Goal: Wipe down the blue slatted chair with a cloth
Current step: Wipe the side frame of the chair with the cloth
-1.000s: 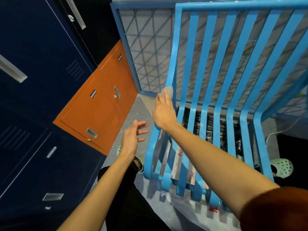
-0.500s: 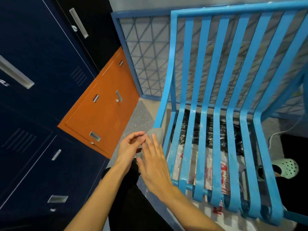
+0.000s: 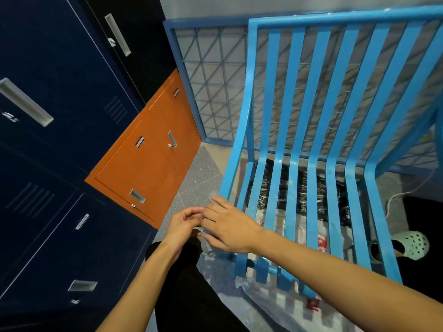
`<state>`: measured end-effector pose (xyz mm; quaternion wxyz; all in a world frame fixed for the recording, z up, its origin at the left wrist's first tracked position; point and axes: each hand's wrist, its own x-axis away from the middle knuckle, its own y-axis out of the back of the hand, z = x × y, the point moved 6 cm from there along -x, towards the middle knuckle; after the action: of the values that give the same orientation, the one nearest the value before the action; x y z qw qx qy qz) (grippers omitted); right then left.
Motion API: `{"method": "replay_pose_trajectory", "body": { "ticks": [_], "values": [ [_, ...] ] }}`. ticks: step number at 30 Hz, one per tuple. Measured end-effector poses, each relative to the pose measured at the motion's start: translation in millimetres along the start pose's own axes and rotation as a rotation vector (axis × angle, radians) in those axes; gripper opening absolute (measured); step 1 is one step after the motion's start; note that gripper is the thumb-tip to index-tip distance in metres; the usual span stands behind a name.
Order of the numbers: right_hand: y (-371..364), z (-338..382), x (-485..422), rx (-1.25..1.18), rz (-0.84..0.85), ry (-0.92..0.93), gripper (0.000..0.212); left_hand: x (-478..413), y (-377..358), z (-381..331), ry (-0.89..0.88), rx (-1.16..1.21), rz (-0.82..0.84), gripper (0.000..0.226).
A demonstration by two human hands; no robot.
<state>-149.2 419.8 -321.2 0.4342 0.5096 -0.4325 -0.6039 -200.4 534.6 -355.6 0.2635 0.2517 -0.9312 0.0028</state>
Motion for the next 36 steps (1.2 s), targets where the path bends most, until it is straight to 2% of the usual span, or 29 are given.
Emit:
{"method": "replay_pose_trajectory", "body": {
  "ticks": [3,6,11,16,20,27,31,36],
  "values": [
    [-2,0,-6,-0.005,-0.057,0.025,0.029,-3,3,-3,0.001,0.006,-0.088,0.018],
    [-1,-4,-13,-0.051,-0.115,0.008,0.028,-8,6,-5,0.008,0.112,-0.157,0.016],
    [-3,-19,-31,-0.123,-0.023,-0.015,0.041,-16,-7,-14,-0.020,0.233,-0.152,0.020],
    [11,-63,-38,-0.212,-0.087,-0.099,0.046,-32,-28,-42,-0.097,0.253,-0.170,0.026],
    [10,-88,-41,-0.248,-0.121,-0.119,0.042,-47,-43,-56,-0.123,0.236,-0.140,0.039],
    [9,-142,-52,-0.206,-0.112,-0.133,0.037,-72,-66,-74,-0.174,0.126,-0.109,0.045],
    [9,-183,-61,-0.129,-0.069,-0.089,0.040,-89,-76,-79,-0.201,0.055,-0.126,0.041],
    [19,-234,-76,-0.030,-0.098,-0.043,0.035,-114,-100,-116,-0.252,-0.020,-0.123,0.031]
  ]
}}
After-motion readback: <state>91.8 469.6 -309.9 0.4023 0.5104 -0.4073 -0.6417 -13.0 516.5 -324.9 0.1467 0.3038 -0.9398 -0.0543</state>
